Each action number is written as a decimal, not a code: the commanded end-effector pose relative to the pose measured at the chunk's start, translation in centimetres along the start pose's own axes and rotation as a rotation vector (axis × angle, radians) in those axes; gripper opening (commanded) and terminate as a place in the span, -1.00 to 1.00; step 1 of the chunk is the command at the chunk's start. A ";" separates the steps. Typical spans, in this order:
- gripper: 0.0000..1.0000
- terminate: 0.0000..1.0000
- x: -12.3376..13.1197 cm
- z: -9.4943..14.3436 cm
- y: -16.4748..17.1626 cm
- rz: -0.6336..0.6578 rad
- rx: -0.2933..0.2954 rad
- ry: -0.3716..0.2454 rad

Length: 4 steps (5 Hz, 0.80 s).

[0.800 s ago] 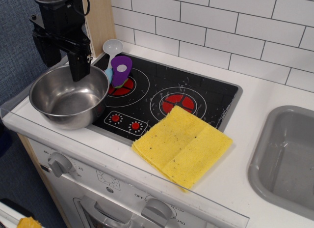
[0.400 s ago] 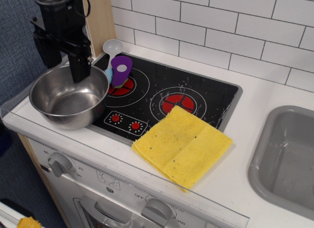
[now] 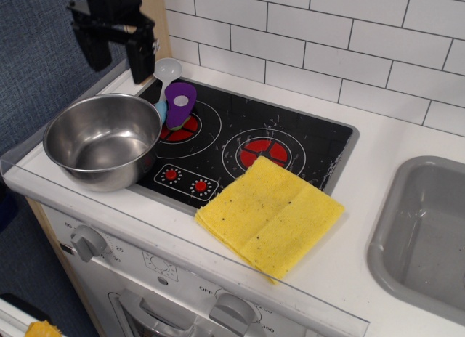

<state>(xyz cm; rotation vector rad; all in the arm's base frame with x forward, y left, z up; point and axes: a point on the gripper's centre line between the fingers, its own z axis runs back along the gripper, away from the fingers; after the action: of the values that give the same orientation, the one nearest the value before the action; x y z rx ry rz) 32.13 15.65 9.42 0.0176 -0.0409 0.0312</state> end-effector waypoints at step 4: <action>1.00 -1.00 3.7 -3.6 -3.0 0.299 -0.049 -0.050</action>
<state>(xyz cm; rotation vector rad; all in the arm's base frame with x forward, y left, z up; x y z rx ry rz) 35.75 12.51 4.29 -0.0452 -0.0487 0.3390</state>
